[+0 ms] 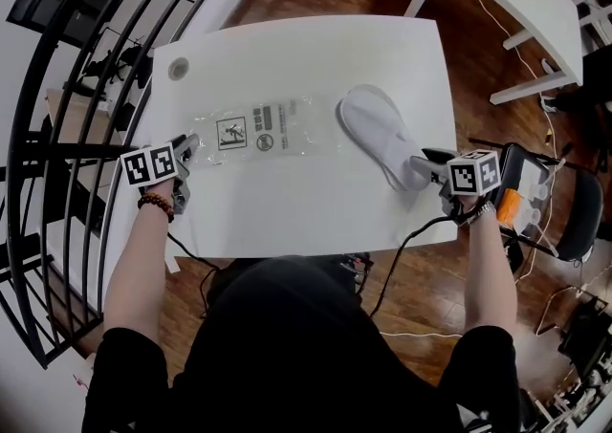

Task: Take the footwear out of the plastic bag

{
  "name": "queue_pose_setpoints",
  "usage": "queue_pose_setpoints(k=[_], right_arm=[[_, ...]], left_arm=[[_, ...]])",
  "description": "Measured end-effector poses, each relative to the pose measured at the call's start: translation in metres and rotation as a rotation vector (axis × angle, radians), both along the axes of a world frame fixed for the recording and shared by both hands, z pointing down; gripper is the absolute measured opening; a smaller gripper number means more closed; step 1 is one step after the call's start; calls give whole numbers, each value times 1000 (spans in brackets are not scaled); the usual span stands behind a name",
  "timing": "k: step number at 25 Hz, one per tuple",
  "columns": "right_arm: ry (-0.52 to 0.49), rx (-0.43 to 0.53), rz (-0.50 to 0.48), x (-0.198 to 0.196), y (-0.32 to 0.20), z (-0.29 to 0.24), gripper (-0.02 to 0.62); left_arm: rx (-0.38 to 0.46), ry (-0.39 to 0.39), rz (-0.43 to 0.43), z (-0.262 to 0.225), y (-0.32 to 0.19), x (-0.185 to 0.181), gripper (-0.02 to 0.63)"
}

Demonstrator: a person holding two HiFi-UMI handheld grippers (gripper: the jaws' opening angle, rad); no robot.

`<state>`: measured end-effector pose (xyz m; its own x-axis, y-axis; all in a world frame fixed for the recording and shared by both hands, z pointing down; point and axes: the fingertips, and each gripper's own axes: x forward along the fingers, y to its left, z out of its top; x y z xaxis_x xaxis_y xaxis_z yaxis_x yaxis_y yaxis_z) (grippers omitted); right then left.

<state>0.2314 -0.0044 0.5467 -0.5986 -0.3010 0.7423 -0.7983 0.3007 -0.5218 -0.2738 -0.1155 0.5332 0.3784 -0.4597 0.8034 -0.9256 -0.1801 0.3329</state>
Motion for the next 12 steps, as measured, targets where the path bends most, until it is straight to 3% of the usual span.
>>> queue_pose_setpoints(k=[4, 12], right_arm=[[85, 60, -28, 1, -8, -6, 178], [325, 256, -26, -1, -22, -47, 176]], left_arm=[[49, -38, 12, -13, -1, -3, 169], [195, -98, 122, -52, 6, 9, 153]])
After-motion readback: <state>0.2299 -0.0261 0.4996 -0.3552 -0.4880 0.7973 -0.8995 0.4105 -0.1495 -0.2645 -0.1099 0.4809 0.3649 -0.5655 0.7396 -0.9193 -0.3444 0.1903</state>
